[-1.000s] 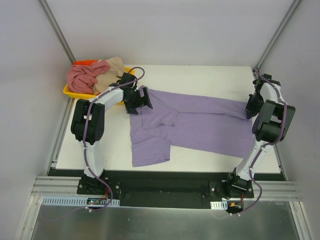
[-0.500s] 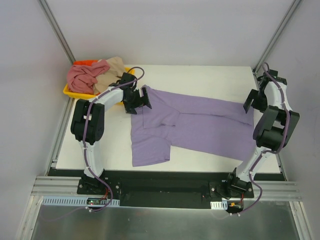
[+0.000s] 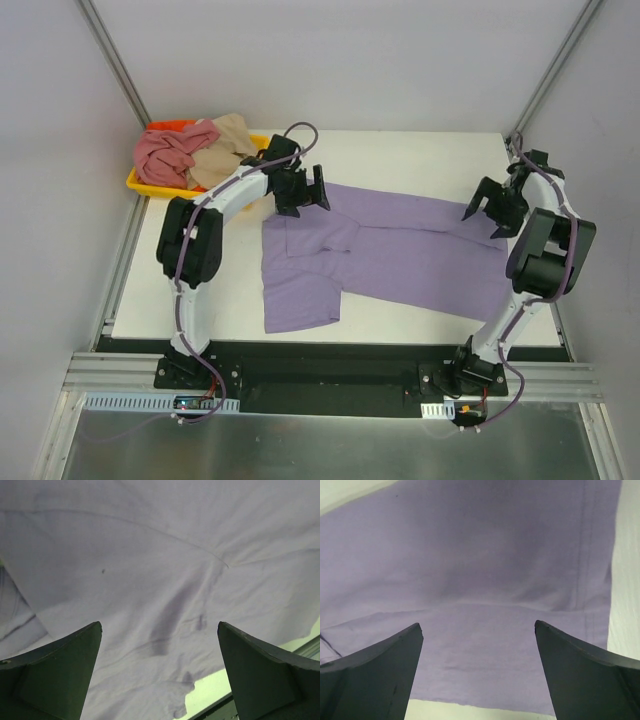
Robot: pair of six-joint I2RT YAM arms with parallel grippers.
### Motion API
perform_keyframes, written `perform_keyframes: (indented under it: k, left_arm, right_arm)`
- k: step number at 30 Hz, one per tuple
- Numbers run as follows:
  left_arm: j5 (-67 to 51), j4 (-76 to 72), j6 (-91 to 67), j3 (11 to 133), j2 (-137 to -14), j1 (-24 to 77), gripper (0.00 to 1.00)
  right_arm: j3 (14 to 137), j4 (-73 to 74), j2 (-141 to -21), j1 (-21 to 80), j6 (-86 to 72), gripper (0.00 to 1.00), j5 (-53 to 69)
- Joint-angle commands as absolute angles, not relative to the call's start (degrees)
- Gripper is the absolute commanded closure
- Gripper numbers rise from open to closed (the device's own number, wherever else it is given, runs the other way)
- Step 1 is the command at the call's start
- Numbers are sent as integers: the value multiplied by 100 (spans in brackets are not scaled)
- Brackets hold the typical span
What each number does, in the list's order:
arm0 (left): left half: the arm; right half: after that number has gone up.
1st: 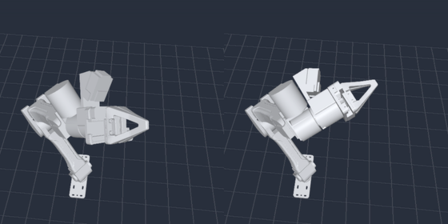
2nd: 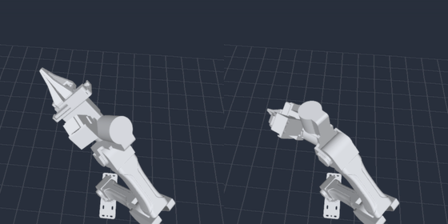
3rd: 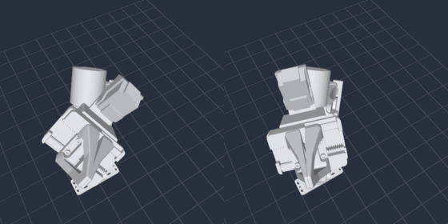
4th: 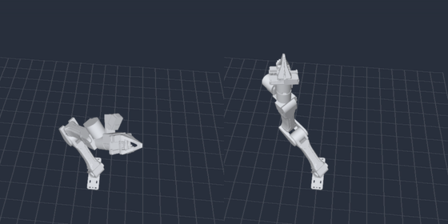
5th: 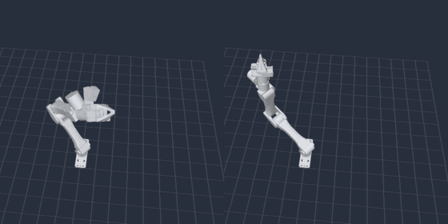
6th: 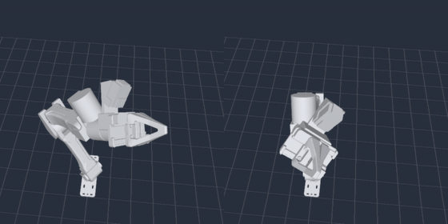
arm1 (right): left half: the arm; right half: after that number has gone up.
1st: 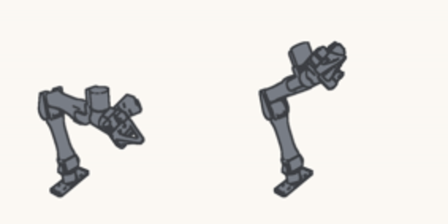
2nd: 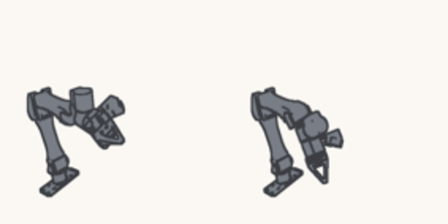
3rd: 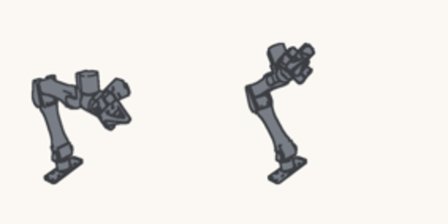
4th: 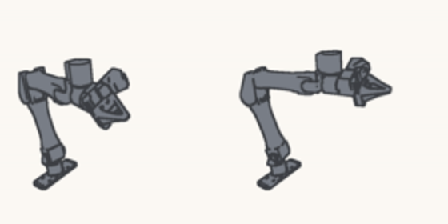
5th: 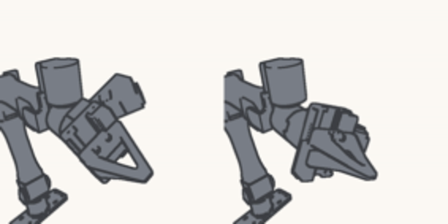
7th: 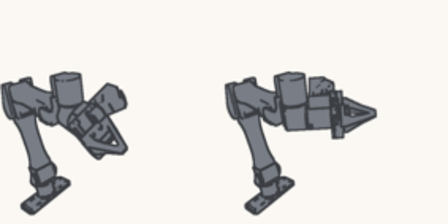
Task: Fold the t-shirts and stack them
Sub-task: Grap the side of the flattened tshirt closest away from the robot with both arms
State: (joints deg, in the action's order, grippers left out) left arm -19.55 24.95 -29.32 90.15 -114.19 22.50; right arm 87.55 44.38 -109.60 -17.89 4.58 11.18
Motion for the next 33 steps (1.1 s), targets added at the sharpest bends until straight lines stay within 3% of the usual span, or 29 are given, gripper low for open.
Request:
perform_keyframes:
  k: [1,6,12,21,26,33]
  left_arm:
    - [-1944,2891,-2734,9597,-12216,2189,1]
    - [-1039,3804,-2637,10624,-13112,1996,1]
    - [-756,4236,-2733,11425,-13667,1688,1]
    - [-1317,4438,-2584,12629,-13738,1591,1]
    - [-995,4447,-2303,11649,-12246,2125,1]
    - [-132,4439,-2952,8908,-9961,2829,1]
  right_arm:
    - [9096,4280,-11433,-1740,650,4,1397]
    - [9631,4438,-12180,-1740,685,4,1424]
    - [10721,4711,-13024,-1688,790,4,1555]
    - [12251,5464,-13369,-1591,703,4,1294]
    - [10639,5274,-11623,-1240,757,4,-569]
    - [7669,4651,-8697,-1283,-438,4,-1257]
